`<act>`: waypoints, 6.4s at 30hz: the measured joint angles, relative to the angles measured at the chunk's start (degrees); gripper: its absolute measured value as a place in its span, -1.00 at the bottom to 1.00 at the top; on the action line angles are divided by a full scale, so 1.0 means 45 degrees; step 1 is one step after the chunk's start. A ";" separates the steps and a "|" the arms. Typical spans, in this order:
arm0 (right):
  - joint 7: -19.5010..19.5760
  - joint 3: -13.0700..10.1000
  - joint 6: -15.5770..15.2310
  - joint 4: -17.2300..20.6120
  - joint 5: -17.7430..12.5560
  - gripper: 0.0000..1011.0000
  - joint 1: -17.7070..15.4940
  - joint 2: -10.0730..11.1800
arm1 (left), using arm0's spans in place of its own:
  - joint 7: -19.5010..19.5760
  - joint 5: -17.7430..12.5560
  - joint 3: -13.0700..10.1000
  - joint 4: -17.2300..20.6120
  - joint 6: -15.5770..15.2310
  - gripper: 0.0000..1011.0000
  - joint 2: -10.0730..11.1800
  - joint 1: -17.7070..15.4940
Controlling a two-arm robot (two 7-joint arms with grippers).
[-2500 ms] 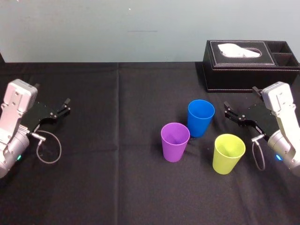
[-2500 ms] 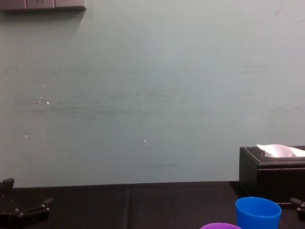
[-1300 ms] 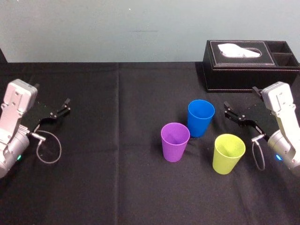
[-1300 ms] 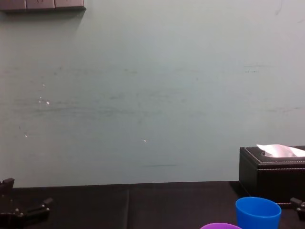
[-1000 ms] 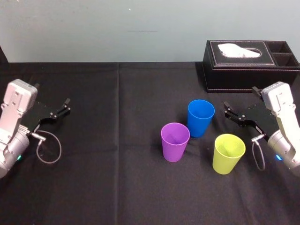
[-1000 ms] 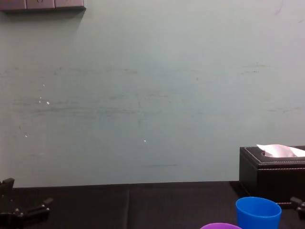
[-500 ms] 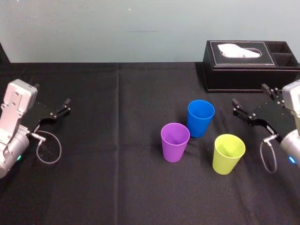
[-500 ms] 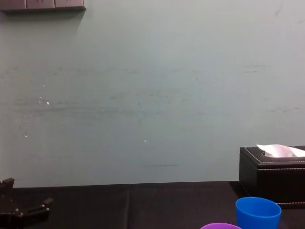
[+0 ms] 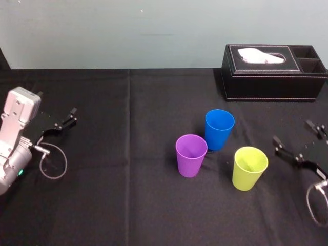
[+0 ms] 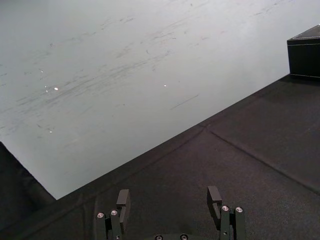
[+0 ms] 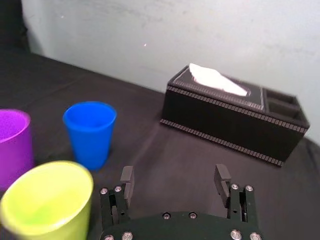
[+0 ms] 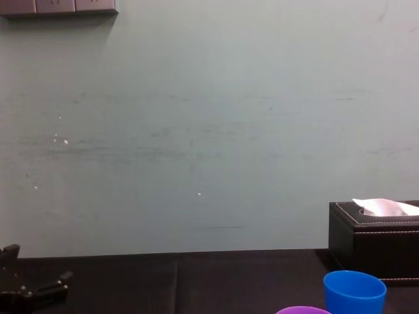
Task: Stack the three plastic cups sequentially using one hand.
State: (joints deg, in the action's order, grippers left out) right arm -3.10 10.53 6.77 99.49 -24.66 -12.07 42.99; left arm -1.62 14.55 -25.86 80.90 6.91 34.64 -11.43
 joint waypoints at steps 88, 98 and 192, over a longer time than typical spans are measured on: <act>-0.1238 -0.0012 -0.0127 -0.0013 0.1853 0.98 -0.0970 -0.3963 | 0.0000 0.0000 0.0000 0.0000 0.0000 1.00 0.0000 0.0000; -0.1390 -0.0207 -0.0082 -0.0295 0.1991 0.98 -0.0854 -0.4372 | -0.0001 0.0000 0.0000 0.0000 0.0000 1.00 0.0000 0.0000; -0.3190 -0.1220 -0.2316 0.0785 0.1842 0.48 0.0672 -0.4886 | 0.0000 0.0000 0.0000 0.0000 0.0000 1.00 0.0001 0.0000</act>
State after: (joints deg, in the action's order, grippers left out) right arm -17.46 5.04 -3.65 103.03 -16.37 -9.05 21.01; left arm -1.62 14.55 -25.86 80.90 6.91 34.65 -11.43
